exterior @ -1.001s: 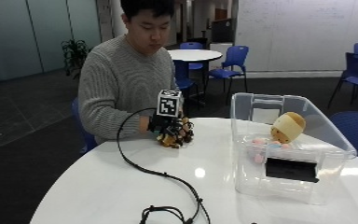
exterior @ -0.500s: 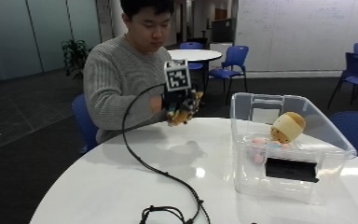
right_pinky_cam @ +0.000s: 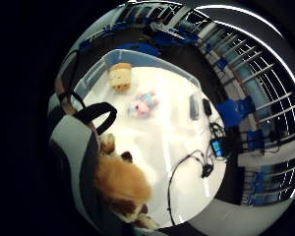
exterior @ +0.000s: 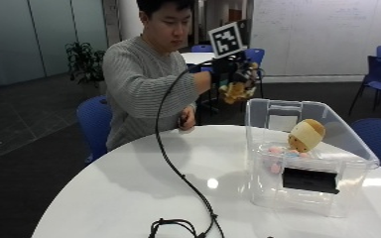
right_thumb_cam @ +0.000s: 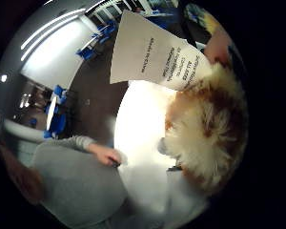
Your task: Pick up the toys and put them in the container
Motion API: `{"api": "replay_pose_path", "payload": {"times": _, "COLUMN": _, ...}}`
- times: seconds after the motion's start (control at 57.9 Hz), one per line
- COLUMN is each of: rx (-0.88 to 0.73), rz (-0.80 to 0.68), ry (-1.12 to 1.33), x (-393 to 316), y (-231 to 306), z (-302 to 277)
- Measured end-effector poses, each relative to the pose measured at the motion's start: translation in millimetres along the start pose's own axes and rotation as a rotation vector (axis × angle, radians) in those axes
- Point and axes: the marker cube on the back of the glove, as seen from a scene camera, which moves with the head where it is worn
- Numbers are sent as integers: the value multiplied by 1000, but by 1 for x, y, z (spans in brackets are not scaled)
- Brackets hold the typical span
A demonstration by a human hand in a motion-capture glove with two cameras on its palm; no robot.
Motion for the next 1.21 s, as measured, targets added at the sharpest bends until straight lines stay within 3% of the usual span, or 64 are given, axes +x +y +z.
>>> {"api": "replay_pose_path", "payload": {"times": 0.052, "rx": 5, "rz": 30, "ry": -9, "x": 12, "y": -33, "z": 15}}
{"api": "replay_pose_path", "payload": {"times": 0.121, "rx": -12, "rz": 258, "ry": -312, "x": -2, "y": -83, "z": 25}}
{"api": "replay_pose_path", "payload": {"times": 0.242, "rx": -82, "rz": 238, "ry": -80, "x": 18, "y": -127, "z": 79}}
{"api": "replay_pose_path", "payload": {"times": 0.414, "rx": -112, "rz": 253, "ry": -88, "x": 25, "y": -142, "z": 100}}
{"api": "replay_pose_path", "payload": {"times": 0.518, "rx": -279, "rz": 348, "ry": -131, "x": 26, "y": -140, "z": 115}}
{"api": "replay_pose_path", "payload": {"times": 0.656, "rx": -502, "rz": 184, "ry": -163, "x": 22, "y": -121, "z": 126}}
{"api": "replay_pose_path", "payload": {"times": 0.966, "rx": -425, "rz": 207, "ry": -350, "x": 6, "y": -88, "z": 100}}
{"api": "replay_pose_path", "payload": {"times": 1.087, "rx": -403, "rz": 144, "ry": -490, "x": 9, "y": -26, "z": 63}}
{"api": "replay_pose_path", "payload": {"times": 1.208, "rx": -358, "rz": 73, "ry": -522, "x": 11, "y": 83, "z": 15}}
